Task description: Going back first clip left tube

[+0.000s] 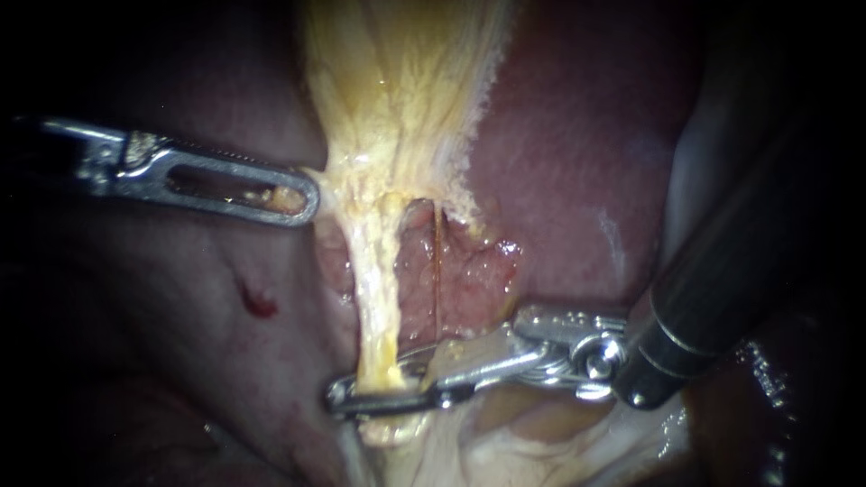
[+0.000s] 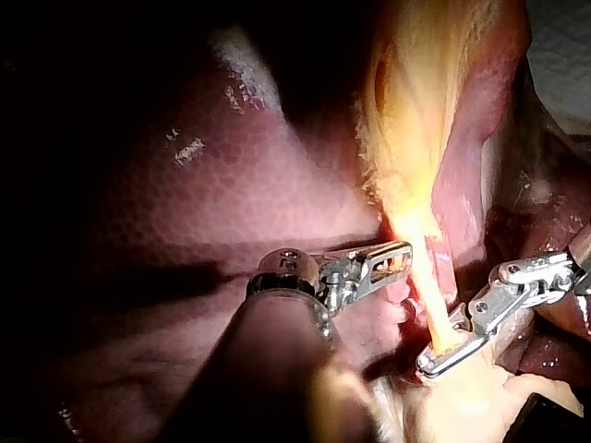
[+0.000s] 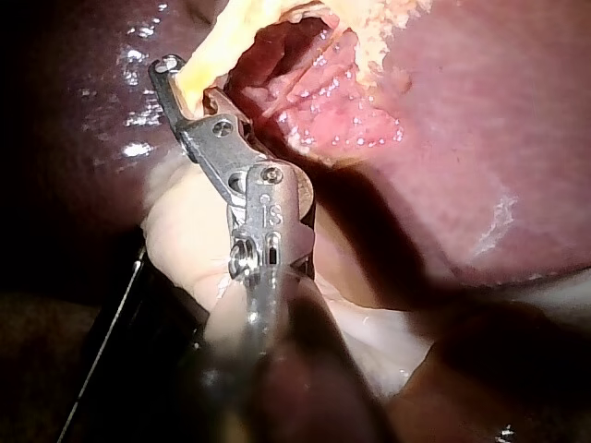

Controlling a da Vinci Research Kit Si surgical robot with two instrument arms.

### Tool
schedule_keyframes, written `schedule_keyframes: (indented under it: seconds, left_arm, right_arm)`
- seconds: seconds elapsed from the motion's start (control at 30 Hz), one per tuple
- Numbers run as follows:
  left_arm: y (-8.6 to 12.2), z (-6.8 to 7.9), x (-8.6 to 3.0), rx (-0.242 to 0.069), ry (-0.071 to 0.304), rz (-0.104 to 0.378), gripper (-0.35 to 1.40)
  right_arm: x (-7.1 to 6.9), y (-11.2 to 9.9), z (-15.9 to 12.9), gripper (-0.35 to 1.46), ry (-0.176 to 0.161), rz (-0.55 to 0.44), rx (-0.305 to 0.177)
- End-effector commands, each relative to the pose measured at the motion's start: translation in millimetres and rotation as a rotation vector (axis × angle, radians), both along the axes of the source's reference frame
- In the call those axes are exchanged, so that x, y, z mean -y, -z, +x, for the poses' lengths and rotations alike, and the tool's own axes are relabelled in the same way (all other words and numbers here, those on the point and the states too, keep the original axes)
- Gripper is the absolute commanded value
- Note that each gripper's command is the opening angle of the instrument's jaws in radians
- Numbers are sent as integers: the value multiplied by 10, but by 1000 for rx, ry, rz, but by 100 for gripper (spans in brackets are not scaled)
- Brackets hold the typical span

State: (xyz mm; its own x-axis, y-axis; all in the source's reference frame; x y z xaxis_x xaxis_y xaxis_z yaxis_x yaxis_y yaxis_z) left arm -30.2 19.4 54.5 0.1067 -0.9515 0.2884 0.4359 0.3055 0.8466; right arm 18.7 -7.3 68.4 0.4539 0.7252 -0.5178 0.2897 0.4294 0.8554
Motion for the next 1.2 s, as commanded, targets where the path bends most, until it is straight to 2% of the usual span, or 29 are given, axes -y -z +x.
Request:
schedule_keyframes:
  seconds: [0.03, 0.37, 0.4, 0.47, 0.5, 0.6, 0.7, 0.97, 1.2]
  left_arm:
    - [0, 0, 0, 1, -1, 0, -35]
    - [0, 0, 0, 1, -1, 0, -35]
    - [0, 0, 0, 1, -1, 0, -35]
    - [0, 0, 0, 1, -1, 0, -35]
    - [0, 0, 0, 1, -1, 0, -35]
    - [0, 1, 0, 1, -1, 0, -35]
    - [0, 1, 0, 1, -1, 0, -35]
    - [0, 1, 0, 1, -1, 0, -35]
    - [-1, 1, 1, 1, -1, -1, -35]
  right_arm:
    - [0, 0, 0, -35, 0, 0, 0]
    - [0, -1, -2, -35, 3, 3, 5]
    - [1, -2, -2, -26, 1, 4, 0]
    - [2, -4, 0, 7, -8, -1, -5]
    - [2, -5, 1, 18, -11, -17, -12]
    - [-1, -8, 5, 39, -55, -69, -28]
    - [-5, -10, 10, 48, -92, -124, -34]
    - [-14, -21, 13, 49, -141, -251, -65]
    - [-31, -33, 7, 50, -211, -373, -63]
